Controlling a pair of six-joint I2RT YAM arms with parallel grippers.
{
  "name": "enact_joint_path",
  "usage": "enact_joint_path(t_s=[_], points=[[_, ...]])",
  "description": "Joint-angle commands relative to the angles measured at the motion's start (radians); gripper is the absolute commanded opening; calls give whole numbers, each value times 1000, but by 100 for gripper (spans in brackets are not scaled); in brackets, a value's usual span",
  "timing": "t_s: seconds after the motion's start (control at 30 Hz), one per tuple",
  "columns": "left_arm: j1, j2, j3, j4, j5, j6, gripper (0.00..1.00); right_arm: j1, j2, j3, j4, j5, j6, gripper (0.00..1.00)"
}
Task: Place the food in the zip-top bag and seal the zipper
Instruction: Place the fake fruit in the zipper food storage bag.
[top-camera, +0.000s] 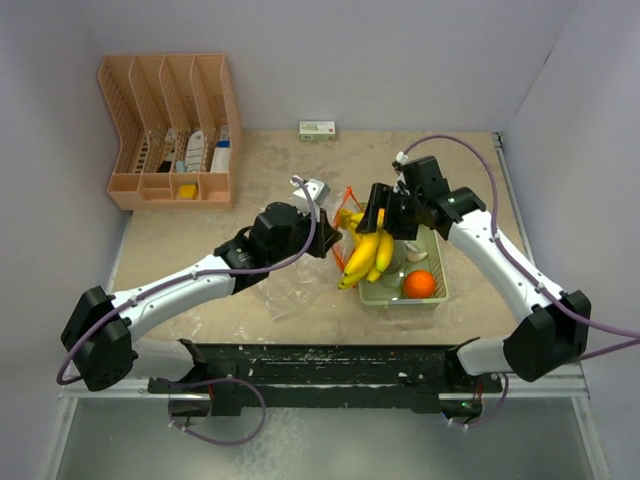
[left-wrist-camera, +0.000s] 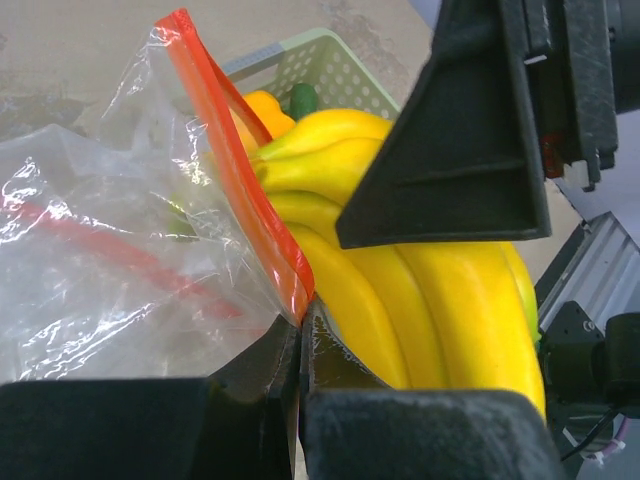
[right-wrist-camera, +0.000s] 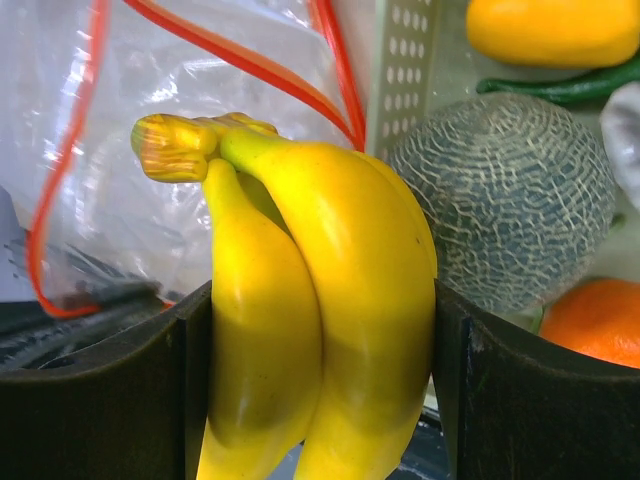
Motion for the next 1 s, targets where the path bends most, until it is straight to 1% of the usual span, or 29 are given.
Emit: enact_joint_path(t_s=[0.0,0.17,0.3,0.4,0.47,0.53,0.7,0.77,0.87,0.9,0.93,0.97], points=[[1,0,10,94,66,10,0,39,29,129,7,21,-7,34],[1,6,-25,120,97,20,0,49,46,129,71,-73,10,37],[1,9,-65,142,128,-1,0,49,59,78,113,-96,-15,42],[1,18,-127,203,156,-43,0,49,65,36,155,-109,-37,44],[1,26,-165,249,169,-72,0,49,69,12,186,-124,-49,48],[1,37,-191,284,179,-97,0,49,76,-2,210,-138,-69,54],[2,53,-197,317,209,-133,0,48,89,-9,239,-156,-98,63],[2,63,-193,323,220,-147,0,49,86,1,237,-159,-110,69],[2,74,-190,339,229,-167,0,49,76,21,222,-162,-129,82],[2,77,-187,343,232,-171,0,48,71,26,215,-161,-133,89],[4,80,-184,344,233,-174,0,49,65,30,210,-157,-133,93],[2,83,-178,343,236,-176,0,49,59,33,203,-150,-136,99]])
